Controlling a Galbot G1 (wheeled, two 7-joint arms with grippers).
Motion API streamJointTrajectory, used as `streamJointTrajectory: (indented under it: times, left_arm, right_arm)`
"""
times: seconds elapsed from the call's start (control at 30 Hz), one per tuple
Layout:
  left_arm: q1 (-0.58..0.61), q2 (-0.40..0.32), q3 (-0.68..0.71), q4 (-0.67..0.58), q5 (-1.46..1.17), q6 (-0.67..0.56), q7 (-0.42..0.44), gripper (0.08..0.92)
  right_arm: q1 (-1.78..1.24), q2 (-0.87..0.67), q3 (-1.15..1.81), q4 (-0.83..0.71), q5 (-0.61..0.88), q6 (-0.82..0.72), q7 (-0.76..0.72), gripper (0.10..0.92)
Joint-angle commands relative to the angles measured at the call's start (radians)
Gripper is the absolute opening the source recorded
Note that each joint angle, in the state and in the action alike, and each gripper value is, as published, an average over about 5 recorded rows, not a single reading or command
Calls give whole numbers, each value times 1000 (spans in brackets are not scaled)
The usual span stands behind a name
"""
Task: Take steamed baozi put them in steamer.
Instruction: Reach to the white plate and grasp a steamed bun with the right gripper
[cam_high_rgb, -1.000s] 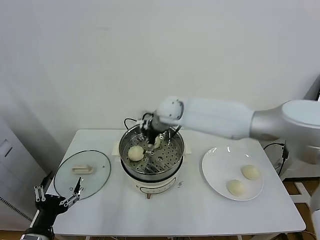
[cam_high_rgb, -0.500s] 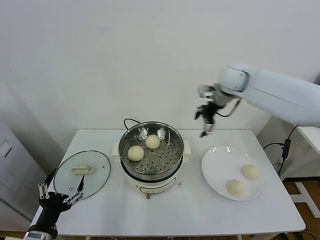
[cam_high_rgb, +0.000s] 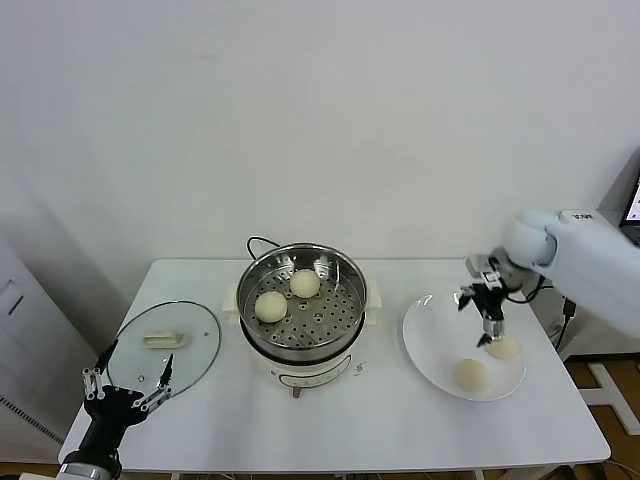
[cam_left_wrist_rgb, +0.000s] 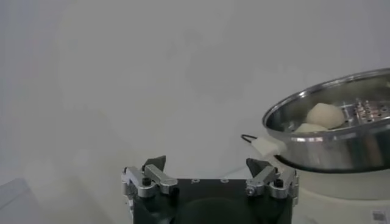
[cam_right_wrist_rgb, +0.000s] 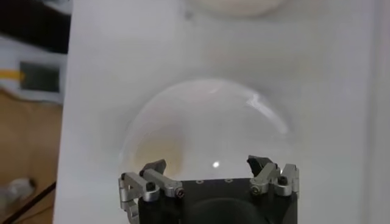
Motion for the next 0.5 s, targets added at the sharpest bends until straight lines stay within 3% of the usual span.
streamJointTrajectory:
  times: [0.03, 0.5]
  left_arm:
    - [0, -2, 2, 3, 11, 1, -1, 823]
    - [10, -3, -4, 8, 10, -3, 0, 823]
  right_arm:
    - [-214, -40, 116, -10, -112, 48, -14, 823]
    - [-241, 37, 120, -70, -104, 51, 66, 820]
